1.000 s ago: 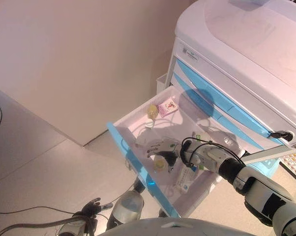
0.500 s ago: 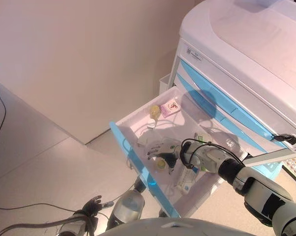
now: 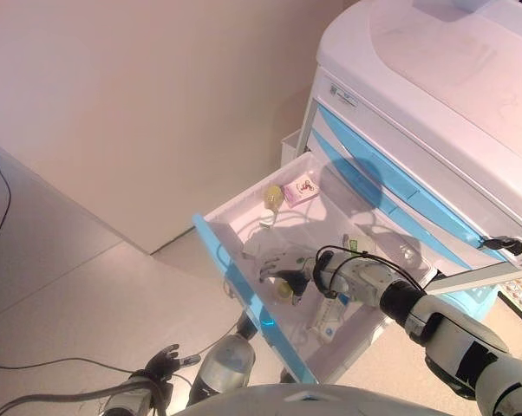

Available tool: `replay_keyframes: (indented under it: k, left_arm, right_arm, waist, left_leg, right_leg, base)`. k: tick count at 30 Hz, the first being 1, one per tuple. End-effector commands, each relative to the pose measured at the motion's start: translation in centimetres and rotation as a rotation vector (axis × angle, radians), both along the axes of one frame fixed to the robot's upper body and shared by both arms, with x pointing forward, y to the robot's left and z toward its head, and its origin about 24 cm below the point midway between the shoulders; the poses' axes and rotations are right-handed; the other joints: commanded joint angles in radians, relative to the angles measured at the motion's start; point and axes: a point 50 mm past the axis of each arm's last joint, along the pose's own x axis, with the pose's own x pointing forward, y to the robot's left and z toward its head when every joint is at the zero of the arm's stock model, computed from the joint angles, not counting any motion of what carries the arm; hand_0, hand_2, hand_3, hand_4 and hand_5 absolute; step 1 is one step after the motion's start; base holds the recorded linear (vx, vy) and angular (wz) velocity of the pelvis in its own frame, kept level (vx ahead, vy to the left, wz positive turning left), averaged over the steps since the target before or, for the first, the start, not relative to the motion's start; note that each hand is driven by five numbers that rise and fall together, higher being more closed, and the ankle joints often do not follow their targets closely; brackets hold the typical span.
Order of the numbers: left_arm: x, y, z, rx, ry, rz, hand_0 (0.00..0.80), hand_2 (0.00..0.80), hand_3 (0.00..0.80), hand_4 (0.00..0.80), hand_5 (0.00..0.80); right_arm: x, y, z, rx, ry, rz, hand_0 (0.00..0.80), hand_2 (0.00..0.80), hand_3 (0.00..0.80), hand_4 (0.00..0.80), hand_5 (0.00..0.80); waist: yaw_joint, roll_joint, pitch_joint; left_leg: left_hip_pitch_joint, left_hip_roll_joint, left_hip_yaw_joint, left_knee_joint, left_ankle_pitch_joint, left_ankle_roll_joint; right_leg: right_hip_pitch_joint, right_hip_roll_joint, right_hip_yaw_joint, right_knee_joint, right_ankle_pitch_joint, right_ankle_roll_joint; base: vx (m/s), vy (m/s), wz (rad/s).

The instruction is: Open the drawer and pick up the medicine

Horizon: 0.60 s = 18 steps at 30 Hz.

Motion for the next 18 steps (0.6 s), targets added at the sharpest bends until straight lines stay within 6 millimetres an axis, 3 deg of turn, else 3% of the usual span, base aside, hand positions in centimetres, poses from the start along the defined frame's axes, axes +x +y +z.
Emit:
replay_keyframes:
  k: [1, 2, 3, 10, 18]
  left_arm:
    - [-0.83, 0.61, -0.03, 0.025, 0.016, -0.035, 0.000, 0.000, 0.000, 0.000, 0.000]
    - [-0.80, 0.60, -0.02, 0.023, 0.015, -0.035, 0.000, 0.000, 0.000, 0.000, 0.000]
    - [-0.73, 0.58, -0.01, 0.023, 0.013, -0.034, 0.000, 0.000, 0.000, 0.000, 0.000]
    - [-0.70, 0.61, 0.01, 0.020, 0.012, -0.029, 0.000, 0.000, 0.000, 0.000, 0.000]
    - [-0.94, 0.58, -0.05, 0.020, 0.014, -0.023, 0.000, 0.000, 0.000, 0.000, 0.000]
  right_arm:
    - [-0.53, 1.27, 0.29, 0.034, -0.027, 0.064, 0.232, 0.232, 0.232, 0.232, 0.232]
    - [-0.51, 1.23, 0.25, 0.031, -0.029, 0.064, 0.257, 0.257, 0.257, 0.257, 0.257]
    - [-0.48, 1.21, 0.24, 0.030, -0.029, 0.064, 0.364, 0.364, 0.364, 0.364, 0.364]
    - [-0.53, 1.24, 0.10, 0.026, -0.036, 0.067, 0.574, 0.574, 0.574, 0.574, 0.574]
    - [-0.63, 1.08, -0.04, 0.024, -0.037, 0.067, 0.631, 0.631, 0.631, 0.631, 0.631]
  waist:
    - [0.012, -0.009, 0.002]
    - [0.012, -0.008, 0.003]
    - [0.013, -0.008, 0.004]
    - [0.015, -0.009, 0.004]
    - [0.014, -0.011, -0.001]
  left_leg:
    - [0.029, -0.034, -0.010, -0.018, -0.062, 0.009]
    - [0.028, -0.034, -0.010, -0.018, -0.062, 0.009]
    - [0.027, -0.034, -0.012, -0.018, -0.061, 0.009]
    - [0.027, -0.035, -0.014, -0.021, -0.059, 0.010]
    - [0.029, -0.034, -0.012, -0.023, -0.059, 0.009]
  right_leg:
    - [-0.021, -0.039, 0.049, 0.058, 0.014, 0.010]
    - [-0.022, -0.039, 0.049, 0.059, 0.014, 0.010]
    - [-0.023, -0.039, 0.048, 0.060, 0.014, 0.010]
    - [-0.021, -0.038, 0.047, 0.056, 0.015, 0.012]
    - [-0.018, -0.038, 0.048, 0.051, 0.017, 0.013]
  base:
    - [0.000, 0.000, 0.00]
    - [0.000, 0.000, 0.00]
    - [0.000, 0.000, 0.00]
    - [0.000, 0.000, 0.00]
    - [0.000, 0.000, 0.00]
